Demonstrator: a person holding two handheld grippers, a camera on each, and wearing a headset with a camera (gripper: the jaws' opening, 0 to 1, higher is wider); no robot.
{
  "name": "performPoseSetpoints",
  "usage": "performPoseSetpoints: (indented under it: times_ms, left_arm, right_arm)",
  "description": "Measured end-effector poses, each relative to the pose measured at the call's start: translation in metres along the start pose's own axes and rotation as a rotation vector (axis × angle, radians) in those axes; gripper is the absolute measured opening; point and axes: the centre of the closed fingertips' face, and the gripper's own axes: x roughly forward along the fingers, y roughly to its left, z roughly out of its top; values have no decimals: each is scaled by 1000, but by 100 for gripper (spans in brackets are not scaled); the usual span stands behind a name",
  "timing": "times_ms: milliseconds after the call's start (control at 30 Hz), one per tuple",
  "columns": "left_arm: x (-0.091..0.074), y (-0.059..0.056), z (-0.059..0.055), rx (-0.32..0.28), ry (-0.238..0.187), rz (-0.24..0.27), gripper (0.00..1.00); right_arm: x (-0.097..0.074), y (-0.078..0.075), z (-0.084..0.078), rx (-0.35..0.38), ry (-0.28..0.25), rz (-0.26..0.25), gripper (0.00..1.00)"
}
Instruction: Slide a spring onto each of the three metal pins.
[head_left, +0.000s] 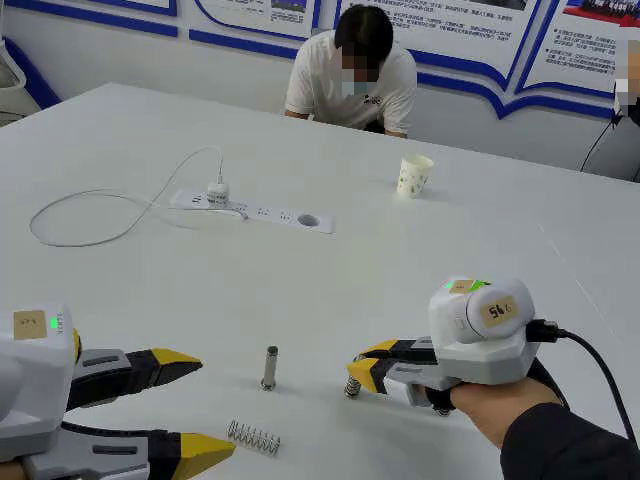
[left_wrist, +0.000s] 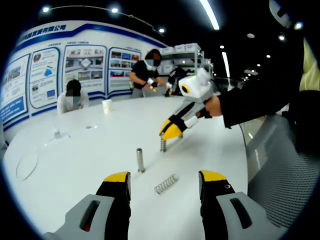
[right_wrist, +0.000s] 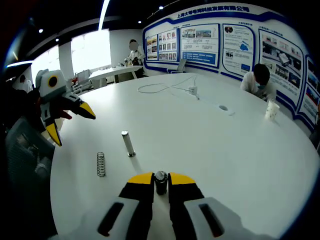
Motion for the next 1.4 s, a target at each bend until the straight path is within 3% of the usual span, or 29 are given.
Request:
performPoseSetpoints:
  times_ms: [433, 733, 1000, 1400]
  left_arm:
    - [0, 0, 0, 4, 0, -2, 56]
    - [0, 0, 0, 7, 1, -4, 56]
    - [0, -1, 1, 13, 3, -7, 56]
    - [-1, -3, 3, 20, 3, -8, 56]
  right_arm:
    - [-9, 0, -8, 8, -1, -13, 17]
    - [-19, 10, -16, 0, 8, -5, 17]
    - [-22, 32, -23, -15, 20, 28, 17]
    - [-9, 69, -15, -69, 20, 115, 17]
